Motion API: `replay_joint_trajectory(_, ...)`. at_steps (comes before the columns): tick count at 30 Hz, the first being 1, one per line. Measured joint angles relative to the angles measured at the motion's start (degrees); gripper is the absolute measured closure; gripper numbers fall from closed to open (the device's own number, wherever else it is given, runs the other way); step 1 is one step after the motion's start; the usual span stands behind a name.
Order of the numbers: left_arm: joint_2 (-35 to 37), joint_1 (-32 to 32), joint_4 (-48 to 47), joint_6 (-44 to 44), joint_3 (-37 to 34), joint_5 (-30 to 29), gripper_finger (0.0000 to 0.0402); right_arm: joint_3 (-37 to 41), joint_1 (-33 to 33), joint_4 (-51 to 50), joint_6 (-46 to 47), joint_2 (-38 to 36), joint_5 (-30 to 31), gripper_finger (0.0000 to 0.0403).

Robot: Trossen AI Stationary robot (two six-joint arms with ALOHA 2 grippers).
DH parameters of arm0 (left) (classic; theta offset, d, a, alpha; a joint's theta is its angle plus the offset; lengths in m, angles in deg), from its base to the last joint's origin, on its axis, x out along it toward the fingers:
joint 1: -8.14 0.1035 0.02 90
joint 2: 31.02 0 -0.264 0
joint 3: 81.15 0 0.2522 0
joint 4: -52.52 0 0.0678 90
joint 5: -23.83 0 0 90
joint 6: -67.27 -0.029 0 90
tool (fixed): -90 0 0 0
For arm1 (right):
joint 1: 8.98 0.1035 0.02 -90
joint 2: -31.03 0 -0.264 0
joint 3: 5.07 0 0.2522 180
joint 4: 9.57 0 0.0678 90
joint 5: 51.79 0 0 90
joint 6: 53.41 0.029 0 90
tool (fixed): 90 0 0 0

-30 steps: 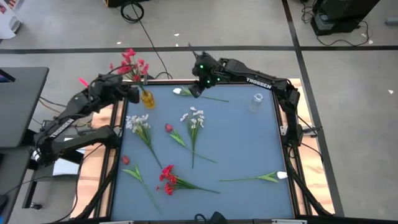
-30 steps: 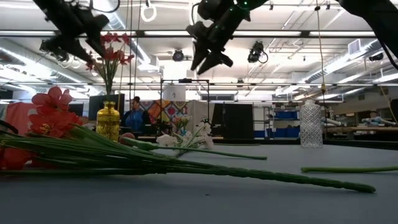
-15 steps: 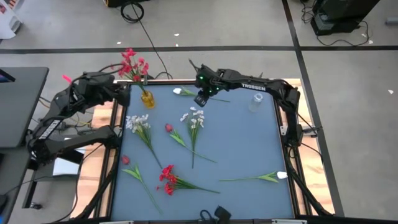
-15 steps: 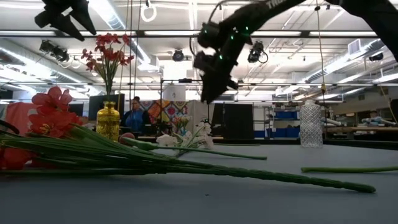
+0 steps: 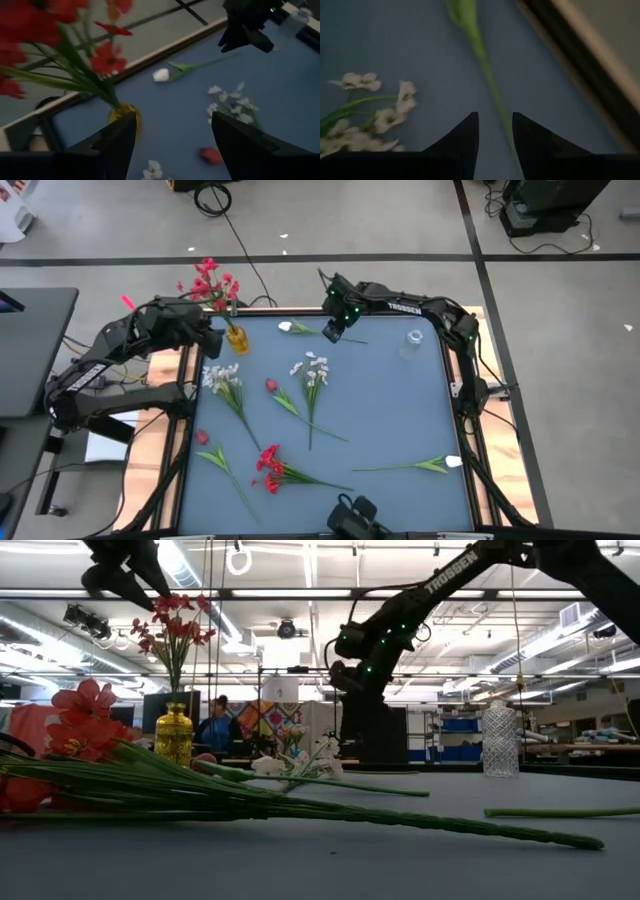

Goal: Sort flowers into vase by color
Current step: Put the red flowers into the yellow transparent flower vase

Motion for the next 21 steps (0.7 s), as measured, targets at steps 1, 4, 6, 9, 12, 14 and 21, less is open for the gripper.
replay_joint_trajectory(1,-0.2,-0.4,0.0,0.3,0.0,1.1,0.0136,-0.1,0.5,-0.8,2.6,0.0,-0.5,0.0277)
replay_joint_trajectory(4,-0.9,-2.1,0.0,2.6,0.0,3.5,0.0136,-0.2,2.4,-4.4,11.0,-0.2,-1.2,0.0278)
replay_joint_trajectory(6,-1.2,-3.6,-0.1,3.6,0.0,4.2,0.0136,-0.2,4.0,-6.1,15.2,-0.4,-1.6,0.0278)
replay_joint_trajectory(9,-1.4,-6.2,-0.1,4.3,0.0,4.5,0.0136,-0.2,7.1,-7.5,18.4,-1.8,-2.2,0.0279)
replay_joint_trajectory(12,-1.4,-8.5,-0.1,4.3,0.0,4.5,0.0136,-0.2,10.8,-7.5,19.2,-3.9,-1.4,0.0279)
replay_joint_trajectory(14,-1.4,-9.8,-0.1,4.3,0.0,4.5,0.0136,-0.2,13.3,-7.3,20.4,-5.6,-0.6,0.0279)
replay_joint_trajectory(21,-2.6,-11.1,1.3,1.9,0.0,4.5,0.0136,-0.2,21.0,1.3,30.5,-12.2,-0.2,0.0279)
